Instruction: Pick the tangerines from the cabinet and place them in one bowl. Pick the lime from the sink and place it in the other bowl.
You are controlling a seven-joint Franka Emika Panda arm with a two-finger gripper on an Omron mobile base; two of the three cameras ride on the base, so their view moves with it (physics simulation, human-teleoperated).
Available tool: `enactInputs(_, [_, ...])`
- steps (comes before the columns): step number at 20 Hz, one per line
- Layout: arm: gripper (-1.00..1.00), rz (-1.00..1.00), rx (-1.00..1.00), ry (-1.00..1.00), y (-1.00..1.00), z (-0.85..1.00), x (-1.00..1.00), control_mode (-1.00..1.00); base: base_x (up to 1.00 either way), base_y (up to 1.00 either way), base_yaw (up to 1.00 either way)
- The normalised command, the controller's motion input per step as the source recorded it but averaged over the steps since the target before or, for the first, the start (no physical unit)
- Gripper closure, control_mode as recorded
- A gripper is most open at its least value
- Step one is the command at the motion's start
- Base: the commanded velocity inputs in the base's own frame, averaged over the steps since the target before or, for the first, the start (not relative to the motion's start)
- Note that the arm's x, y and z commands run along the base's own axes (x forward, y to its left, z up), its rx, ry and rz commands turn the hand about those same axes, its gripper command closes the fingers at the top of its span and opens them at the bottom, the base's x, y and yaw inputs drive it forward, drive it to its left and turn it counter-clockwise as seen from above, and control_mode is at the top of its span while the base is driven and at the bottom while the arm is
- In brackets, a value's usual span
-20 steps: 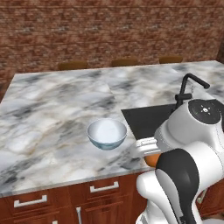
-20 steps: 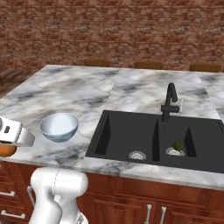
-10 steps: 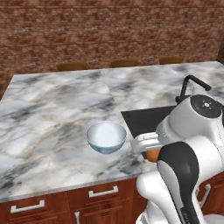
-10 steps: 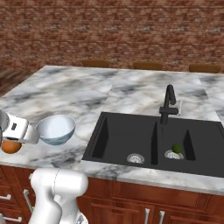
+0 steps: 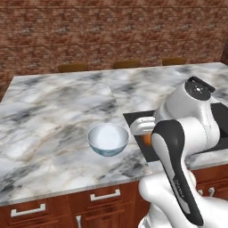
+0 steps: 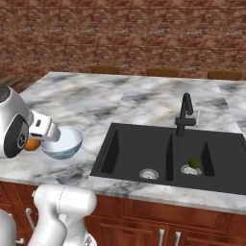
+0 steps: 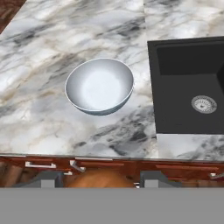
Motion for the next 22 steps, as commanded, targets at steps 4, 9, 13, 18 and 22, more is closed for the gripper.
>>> enactInputs(4, [1.00,0.00,0.00,0.00,0.00,0.00,0.80,-1.00,0.00,0.00,0.00])
enactInputs(9, [1.00,0.00,0.00,0.00,0.05,-0.03,0.70,-1.00,0.00,0.00,0.00])
enactInputs(13, [1.00,0.00,0.00,0.01,0.17,-0.05,0.66,-1.00,0.00,0.00,0.00])
enactInputs(18, [1.00,0.00,0.00,0.01,0.26,-0.24,0.61,-1.00,0.00,0.00,0.00])
enactInputs(22, [1.00,0.00,0.00,0.06,0.28,-0.37,0.68,-1.00,0.00,0.00,0.00])
